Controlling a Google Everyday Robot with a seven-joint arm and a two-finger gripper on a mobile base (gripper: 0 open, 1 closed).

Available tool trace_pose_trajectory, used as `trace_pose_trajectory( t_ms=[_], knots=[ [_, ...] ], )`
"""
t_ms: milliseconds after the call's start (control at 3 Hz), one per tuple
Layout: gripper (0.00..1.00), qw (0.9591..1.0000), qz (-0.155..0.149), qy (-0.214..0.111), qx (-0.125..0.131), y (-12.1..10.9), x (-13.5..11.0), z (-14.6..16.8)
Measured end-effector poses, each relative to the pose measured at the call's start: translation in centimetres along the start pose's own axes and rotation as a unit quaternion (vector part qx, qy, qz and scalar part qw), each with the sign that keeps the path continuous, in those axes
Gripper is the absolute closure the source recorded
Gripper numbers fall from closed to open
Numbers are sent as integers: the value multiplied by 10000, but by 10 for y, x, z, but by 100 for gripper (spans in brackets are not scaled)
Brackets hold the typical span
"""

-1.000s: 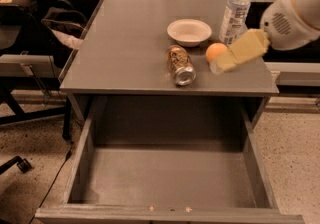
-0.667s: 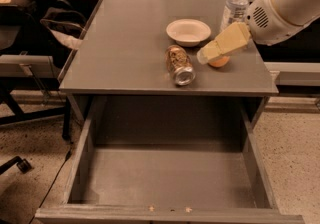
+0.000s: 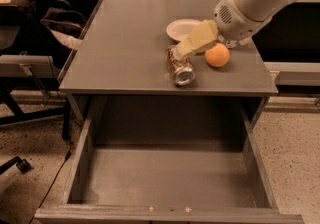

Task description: Place orange can into top drawer

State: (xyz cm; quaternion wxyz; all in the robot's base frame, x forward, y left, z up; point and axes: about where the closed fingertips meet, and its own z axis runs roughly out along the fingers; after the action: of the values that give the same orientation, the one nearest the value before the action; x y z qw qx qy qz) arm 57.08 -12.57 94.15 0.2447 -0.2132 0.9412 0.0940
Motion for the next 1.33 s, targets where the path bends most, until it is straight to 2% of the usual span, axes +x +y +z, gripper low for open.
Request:
trace_pose_trajectory(
  t_ms=[333,667,1000,1333],
  knots=[
    [0,9996,-155,154,-179,21,-10,15],
    [0,9996,-152,154,-179,21,-10,15],
    [0,9994,219,111,-254,15,-8,24],
    [0,9985,348,64,-418,24,-16,39]
  ],
)
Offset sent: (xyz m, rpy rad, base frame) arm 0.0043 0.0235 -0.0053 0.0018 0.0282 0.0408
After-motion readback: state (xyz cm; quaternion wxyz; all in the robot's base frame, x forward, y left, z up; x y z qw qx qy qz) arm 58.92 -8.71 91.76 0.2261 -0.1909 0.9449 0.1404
